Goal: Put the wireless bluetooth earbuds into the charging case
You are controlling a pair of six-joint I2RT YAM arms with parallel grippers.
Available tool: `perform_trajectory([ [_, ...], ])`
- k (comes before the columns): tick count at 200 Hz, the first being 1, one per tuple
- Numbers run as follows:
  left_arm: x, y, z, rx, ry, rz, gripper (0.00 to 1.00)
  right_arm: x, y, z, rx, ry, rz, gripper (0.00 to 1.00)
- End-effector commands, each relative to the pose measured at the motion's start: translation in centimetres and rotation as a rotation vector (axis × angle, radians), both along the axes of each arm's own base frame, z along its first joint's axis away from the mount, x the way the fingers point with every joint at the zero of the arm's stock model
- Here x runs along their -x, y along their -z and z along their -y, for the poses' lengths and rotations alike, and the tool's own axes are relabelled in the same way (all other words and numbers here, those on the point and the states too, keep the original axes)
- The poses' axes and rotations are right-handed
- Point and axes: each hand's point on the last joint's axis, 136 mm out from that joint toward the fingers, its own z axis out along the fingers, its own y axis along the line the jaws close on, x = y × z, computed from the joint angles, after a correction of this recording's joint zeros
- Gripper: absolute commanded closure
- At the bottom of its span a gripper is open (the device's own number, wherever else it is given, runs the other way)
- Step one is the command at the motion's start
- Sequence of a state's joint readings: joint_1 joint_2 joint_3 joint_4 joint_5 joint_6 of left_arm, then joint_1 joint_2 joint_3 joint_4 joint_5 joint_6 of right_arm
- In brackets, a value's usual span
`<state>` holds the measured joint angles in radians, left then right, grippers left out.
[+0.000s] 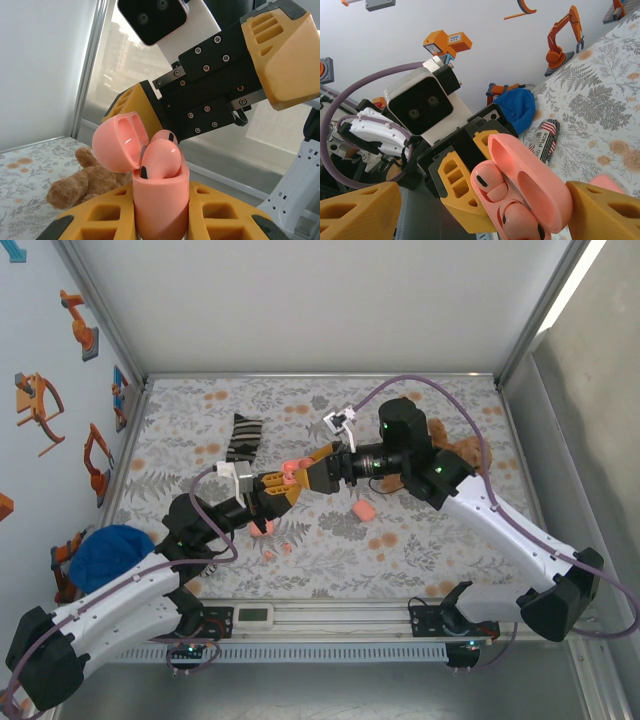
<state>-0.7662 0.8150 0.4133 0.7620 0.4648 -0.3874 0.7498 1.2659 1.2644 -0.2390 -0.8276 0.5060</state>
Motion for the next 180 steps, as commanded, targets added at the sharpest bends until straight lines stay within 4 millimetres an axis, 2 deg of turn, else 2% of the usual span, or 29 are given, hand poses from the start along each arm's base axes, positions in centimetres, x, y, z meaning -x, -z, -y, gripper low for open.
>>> perform_trajectory([
  [1, 0.3, -1.9, -0.1, 0.032, 0.002, 0.047, 1.0, 1.1, -1.7, 0.1, -0.032, -0.042, 0.039, 0.19],
  [135, -0.1, -1.0, -0.4, 0.021, -0.03, 0.026, 1.0, 2.5, -3.3, 1.6, -0.064, -0.048, 0.142, 0.2],
  [180, 0.2, -1.3, -0.5, 0.027, -0.021, 0.033, 1.0, 1.7, -2.2, 2.3, 0.015, 0.014, 0.206, 0.2],
])
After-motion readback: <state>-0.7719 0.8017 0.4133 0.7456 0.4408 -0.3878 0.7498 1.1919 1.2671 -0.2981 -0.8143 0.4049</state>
